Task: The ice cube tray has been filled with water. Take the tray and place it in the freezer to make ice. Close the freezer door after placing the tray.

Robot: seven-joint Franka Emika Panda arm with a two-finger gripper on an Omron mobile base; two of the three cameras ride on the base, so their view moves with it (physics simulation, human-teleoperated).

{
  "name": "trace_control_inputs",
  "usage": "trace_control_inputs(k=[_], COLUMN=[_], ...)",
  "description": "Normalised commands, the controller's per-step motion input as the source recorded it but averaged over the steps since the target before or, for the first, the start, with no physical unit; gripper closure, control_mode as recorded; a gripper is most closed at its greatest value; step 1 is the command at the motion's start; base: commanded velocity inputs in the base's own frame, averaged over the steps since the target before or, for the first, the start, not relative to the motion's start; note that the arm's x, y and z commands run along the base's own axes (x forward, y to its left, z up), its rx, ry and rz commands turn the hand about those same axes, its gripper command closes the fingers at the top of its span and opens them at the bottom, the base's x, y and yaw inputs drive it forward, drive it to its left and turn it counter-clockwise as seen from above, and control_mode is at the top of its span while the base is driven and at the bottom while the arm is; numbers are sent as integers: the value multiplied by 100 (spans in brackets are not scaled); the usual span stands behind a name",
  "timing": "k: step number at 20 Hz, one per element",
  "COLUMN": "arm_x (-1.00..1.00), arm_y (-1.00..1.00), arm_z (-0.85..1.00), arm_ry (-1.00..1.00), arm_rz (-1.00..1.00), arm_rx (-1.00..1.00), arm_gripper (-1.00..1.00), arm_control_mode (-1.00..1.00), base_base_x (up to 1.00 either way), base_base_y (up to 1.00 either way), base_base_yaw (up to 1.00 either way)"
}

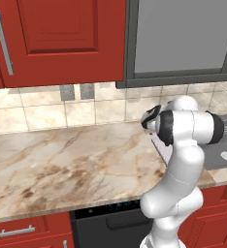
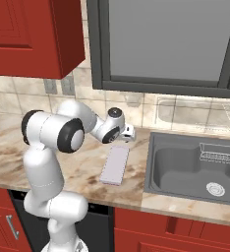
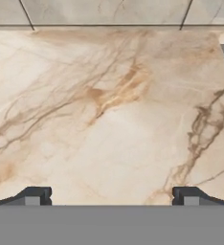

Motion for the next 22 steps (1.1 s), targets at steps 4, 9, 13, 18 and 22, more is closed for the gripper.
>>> trace_control_inputs(k=[4, 9, 13, 18, 22], arm_x=[26, 23, 22, 20, 19], arm_y=[0, 0, 0, 0, 0], arm_z=[-23, -21, -20, -21, -22], arm_ry=[0, 0, 0, 0, 0], arm_rz=[0, 0, 0, 0, 0], arm_rx=[0, 0, 0, 0, 0], arm_gripper=[-100, -100, -100, -100, -100], arm_control_mode=[-100, -100, -100, -100, -100], base_base_x=[0, 0, 0, 0, 0], base_base_y=[0, 0, 0, 0, 0], base_base_yaw=[0, 0, 0, 0, 0])
